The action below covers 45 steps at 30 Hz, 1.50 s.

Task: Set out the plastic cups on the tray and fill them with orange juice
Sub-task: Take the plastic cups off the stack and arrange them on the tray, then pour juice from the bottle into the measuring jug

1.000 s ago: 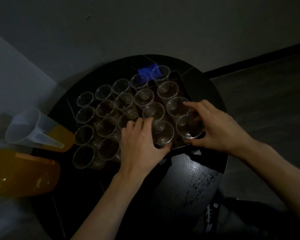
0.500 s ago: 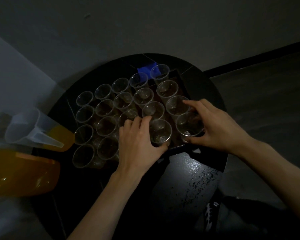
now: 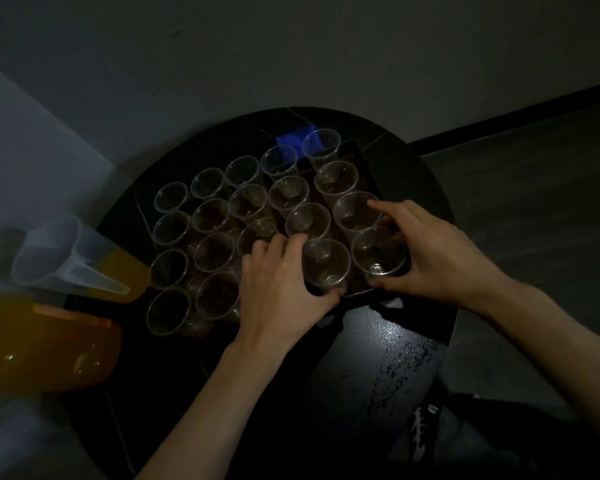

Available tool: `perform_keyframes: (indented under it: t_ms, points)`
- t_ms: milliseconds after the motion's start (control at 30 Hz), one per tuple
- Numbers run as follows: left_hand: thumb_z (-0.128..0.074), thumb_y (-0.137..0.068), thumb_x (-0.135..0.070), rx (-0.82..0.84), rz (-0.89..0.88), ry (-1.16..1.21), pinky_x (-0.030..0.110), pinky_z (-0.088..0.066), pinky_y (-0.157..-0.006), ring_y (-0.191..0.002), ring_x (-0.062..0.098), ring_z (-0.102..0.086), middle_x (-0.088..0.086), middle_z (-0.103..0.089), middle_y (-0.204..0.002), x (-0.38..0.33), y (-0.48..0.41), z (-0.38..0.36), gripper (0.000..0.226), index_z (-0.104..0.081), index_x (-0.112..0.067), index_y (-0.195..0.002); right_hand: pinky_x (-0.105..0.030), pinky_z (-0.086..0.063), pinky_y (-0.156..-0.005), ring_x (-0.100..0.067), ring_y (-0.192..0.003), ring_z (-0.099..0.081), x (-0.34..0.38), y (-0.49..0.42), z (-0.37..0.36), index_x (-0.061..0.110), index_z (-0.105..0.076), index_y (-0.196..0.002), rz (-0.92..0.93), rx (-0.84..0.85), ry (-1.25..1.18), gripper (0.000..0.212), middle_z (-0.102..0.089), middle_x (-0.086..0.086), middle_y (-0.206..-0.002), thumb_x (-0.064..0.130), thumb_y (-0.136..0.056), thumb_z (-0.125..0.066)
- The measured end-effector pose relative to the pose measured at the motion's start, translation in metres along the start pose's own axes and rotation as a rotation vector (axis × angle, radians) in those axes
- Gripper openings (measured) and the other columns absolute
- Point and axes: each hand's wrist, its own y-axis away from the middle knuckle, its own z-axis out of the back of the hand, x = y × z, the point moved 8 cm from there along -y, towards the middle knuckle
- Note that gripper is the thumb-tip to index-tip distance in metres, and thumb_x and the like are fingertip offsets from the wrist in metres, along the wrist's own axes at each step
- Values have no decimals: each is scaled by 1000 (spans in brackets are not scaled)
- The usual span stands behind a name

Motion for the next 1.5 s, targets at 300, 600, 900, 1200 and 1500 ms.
perform_keyframes:
  t_ms: [300, 600, 900, 1200, 1500]
  points:
    - [-74, -61, -69, 42, -14, 74, 29, -29, -100, -118, 17, -41, -6, -45, -129, -1, 2, 9, 93, -46, -28, -140, -44, -56, -86, -10, -116, -53, 2, 1, 7, 38, -18, -152, -25, 17, 25, 116, -43, 10, -134, 72, -56, -74]
    - [-41, -87, -76, -339, 166, 388, 38, -43, -91, -120, 19, -44, 1, -40, -129, 62, 62, 112, 73, -55, -21, -133, -53, -51, -91, -15, -124, -41, 4, 7, 42, 37, -28, -151, -104, -89, 46, 126, -42, 5, -135, 88, -43, -68]
    - [-36, -92, -53, -417, 298, 378, 49, -42, -97, -121, 30, -47, 1, -43, -131, 118, 130, 158, 58, -57, -18, -134, -53, -54, -86, -20, -128, -42, 70, 7, 47, 31, -39, -148, 41, -259, 61, 117, -43, 3, -140, 90, -49, -61]
    - [-29, -93, -77, -390, 315, 251, 50, -41, -106, -135, 16, -39, -1, -41, -147, 153, 176, 172, 76, -55, -24, -140, -36, -30, -105, -8, -144, -13, 185, -7, 3, 38, -13, -157, 194, -195, 75, 119, -20, 3, -162, 94, -59, -51]
    - [-44, -84, -72, -376, 423, 211, 35, -30, -106, -131, -2, -22, -8, -37, -149, 200, 220, 164, 71, -53, -31, -142, -44, -40, -107, -15, -150, -13, 281, -49, -45, 47, -1, -155, 279, -107, 31, 117, -10, 8, -165, 93, -60, -50]
